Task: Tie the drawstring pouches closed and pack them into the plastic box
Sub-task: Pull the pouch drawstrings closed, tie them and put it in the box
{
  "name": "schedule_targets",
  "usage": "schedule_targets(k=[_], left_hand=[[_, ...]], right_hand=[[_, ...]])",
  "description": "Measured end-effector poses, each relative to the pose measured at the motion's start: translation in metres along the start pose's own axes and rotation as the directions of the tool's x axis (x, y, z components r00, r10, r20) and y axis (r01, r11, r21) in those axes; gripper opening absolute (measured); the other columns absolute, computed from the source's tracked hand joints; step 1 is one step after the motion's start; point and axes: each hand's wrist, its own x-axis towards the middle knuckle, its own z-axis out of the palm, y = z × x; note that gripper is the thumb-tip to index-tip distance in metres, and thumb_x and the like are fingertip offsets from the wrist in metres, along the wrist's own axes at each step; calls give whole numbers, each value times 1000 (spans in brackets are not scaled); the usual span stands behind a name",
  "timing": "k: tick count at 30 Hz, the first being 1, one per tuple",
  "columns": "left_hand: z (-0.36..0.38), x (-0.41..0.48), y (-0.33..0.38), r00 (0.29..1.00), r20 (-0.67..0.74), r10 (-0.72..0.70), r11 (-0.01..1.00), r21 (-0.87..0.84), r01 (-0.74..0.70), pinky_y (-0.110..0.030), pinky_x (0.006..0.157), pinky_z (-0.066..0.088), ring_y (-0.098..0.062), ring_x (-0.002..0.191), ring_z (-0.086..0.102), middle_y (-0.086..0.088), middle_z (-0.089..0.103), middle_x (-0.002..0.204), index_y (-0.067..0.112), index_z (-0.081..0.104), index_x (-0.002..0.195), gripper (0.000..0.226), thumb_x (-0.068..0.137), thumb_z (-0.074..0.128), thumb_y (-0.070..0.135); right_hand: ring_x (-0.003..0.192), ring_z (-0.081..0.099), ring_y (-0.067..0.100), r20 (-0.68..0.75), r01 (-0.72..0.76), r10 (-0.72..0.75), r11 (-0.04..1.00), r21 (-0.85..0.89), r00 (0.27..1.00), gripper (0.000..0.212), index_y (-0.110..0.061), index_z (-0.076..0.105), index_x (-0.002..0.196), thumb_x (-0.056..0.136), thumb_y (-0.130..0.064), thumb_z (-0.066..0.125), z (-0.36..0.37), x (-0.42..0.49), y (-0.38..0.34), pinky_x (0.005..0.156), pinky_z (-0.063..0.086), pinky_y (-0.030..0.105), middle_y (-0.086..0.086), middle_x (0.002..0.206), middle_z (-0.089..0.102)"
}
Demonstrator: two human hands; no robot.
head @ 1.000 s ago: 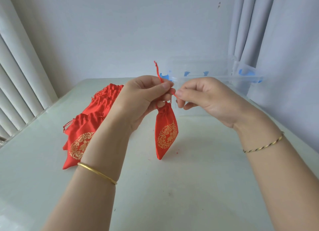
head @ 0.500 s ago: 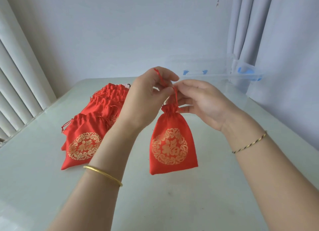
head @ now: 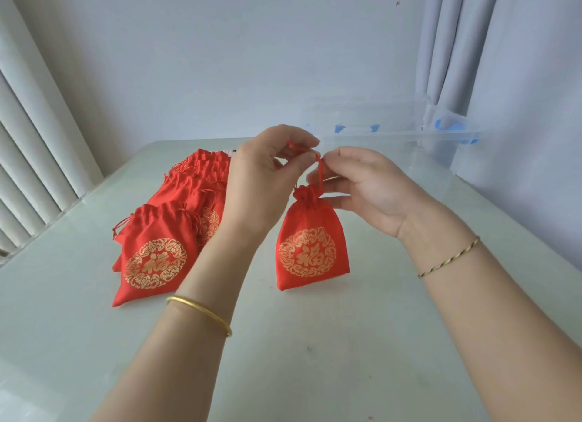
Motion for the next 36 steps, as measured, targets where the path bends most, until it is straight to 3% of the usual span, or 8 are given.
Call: schedule_targets(k=[4,7,11,16,21,25,29,36], left_hand=[[-4,2,-3,989,66,-136,978,-153,145,-15,68,48,-9,73,68,1,72,84,11,69,92,12,87,60,4],[-6,3,-5,965,72,-252,955,-141,260,-11,61,45,-4,73,66,5,73,85,16,69,93,16,93,53,15],[-7,5,-13,927,15,-374,923,-91,374,-13,60,42,-1,64,59,8,71,80,22,67,77,27,95,47,26],[-6,4,-18,880,-52,-473,880,-74,469,-23,60,38,-9,62,51,1,66,70,14,49,56,37,92,42,17],[-10,8,-15,842,-71,-535,810,-326,487,-25,68,44,-13,69,65,4,70,69,19,46,44,48,90,39,7],[-7,6,-9,873,164,-460,633,-629,451,-24,68,53,-23,75,71,-5,68,67,13,38,60,39,99,36,16],[-7,4,-7,856,257,-449,762,-390,517,-22,61,51,-15,57,62,-1,61,60,9,57,71,32,97,47,25],[-4,-1,-2,821,397,-410,892,-14,452,-19,65,50,-7,57,58,-2,63,68,11,69,80,9,83,67,19]], right_hand=[[70,65,16,-178,73,-111,975,-211,978,28,-14,53,72,98,-21,43,-2,1,1,67,50,28,2,77,63],[66,65,14,-309,74,-140,973,-217,941,32,-16,54,66,95,-27,48,-3,2,2,63,48,25,0,72,64],[57,61,10,-369,29,54,976,215,928,36,-18,47,57,91,-28,53,-7,4,0,55,43,22,1,76,69],[45,56,8,-251,53,142,769,637,957,37,-17,39,59,94,-25,48,-7,5,2,40,37,15,3,67,68],[31,38,8,-329,-20,255,817,576,910,38,-17,37,60,97,-25,45,-13,11,15,35,30,12,-4,41,46],[33,43,8,-371,-40,261,860,509,891,36,-15,42,62,96,-24,48,-11,12,18,35,34,13,-1,44,53],[38,47,8,-351,27,131,912,410,927,34,-14,44,62,95,-25,49,-7,6,6,39,38,15,3,55,65],[45,46,10,-363,198,-195,980,-30,911,29,-14,57,65,92,-25,55,10,1,-4,43,34,20,-2,71,63]])
